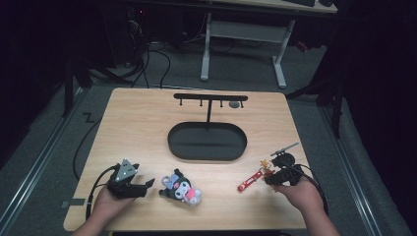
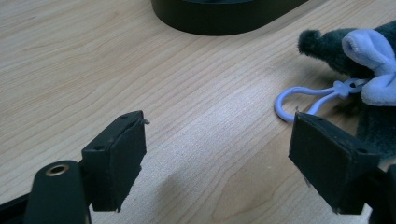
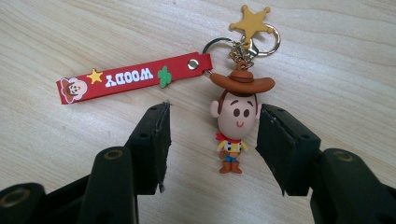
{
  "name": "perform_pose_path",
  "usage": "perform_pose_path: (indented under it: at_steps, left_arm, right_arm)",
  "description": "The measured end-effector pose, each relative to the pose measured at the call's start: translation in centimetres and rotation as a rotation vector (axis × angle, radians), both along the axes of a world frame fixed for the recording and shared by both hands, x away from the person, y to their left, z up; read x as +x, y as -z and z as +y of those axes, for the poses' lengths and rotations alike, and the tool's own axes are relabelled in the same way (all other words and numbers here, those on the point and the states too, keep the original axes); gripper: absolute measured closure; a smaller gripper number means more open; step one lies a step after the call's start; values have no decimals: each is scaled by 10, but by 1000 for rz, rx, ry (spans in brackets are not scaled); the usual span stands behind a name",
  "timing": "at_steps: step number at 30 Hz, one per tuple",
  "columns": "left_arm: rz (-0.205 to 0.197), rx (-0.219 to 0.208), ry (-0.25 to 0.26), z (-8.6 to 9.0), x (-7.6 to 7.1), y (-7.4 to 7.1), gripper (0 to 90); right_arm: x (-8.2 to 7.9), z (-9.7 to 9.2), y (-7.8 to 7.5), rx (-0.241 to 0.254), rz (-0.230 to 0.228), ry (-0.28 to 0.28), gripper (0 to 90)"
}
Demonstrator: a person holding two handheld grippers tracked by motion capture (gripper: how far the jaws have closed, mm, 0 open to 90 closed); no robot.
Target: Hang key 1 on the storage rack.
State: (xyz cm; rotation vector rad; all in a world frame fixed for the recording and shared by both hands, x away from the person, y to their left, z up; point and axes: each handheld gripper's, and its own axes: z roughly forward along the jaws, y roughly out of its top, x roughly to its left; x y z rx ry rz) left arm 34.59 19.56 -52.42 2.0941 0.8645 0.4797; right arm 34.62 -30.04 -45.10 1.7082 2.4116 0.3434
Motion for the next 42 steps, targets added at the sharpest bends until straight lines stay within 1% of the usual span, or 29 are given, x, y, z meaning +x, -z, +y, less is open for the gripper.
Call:
perform_pose_path:
  at_steps: [5,10,11,14,16,18,19,23,25,26,29,30,32,38,41,42]
  left_arm:
    - [2,1,3,0,0,0,194]
    - [2,3,4,0,0,0,194]
    - [2,3,5,0,0,0,194]
    - [2,3,5,0,0,0,194]
    - [2,4,6,0,0,0,194]
    - [2,4,7,0,0,0,194]
    - [3,4,7,0,0,0,194]
    - [5,7,9,0,0,0,194]
    - [5,6,9,0,0,0,194]
    - [5,9,10,0,0,0,194]
    - [9,11,12,0,0,1,194]
    - [9,11,12,0,0,1,194]
    - [10,11,14,0,0,2,194]
    - [12,14,15,-1,0,2,194]
    - [13,15,16,-1,0,2,194]
    - [12,15,15,-1,0,2,194]
  right_arm:
    - [4,-2,4,-7,18,14,449]
    - [9,-3,15,-8,29,30,449]
    - [10,-4,17,-14,42,34,449]
    - [11,-4,23,-9,42,41,450]
    - [11,-5,24,-11,51,43,451]
    - [12,-4,25,-18,52,45,452]
    - [12,-4,26,-13,49,45,453]
    - [13,-2,29,-23,61,40,454]
    - [14,-2,30,-25,56,41,454]
    - [14,-3,32,-18,48,44,458]
    - [15,-4,34,-17,54,48,471]
    - [15,-4,35,-21,62,45,472]
    - [15,-3,36,-39,57,40,485]
    - [16,-5,36,-40,58,40,523]
    - [16,-6,39,-46,56,37,527]
    - [16,-7,39,-33,55,42,535]
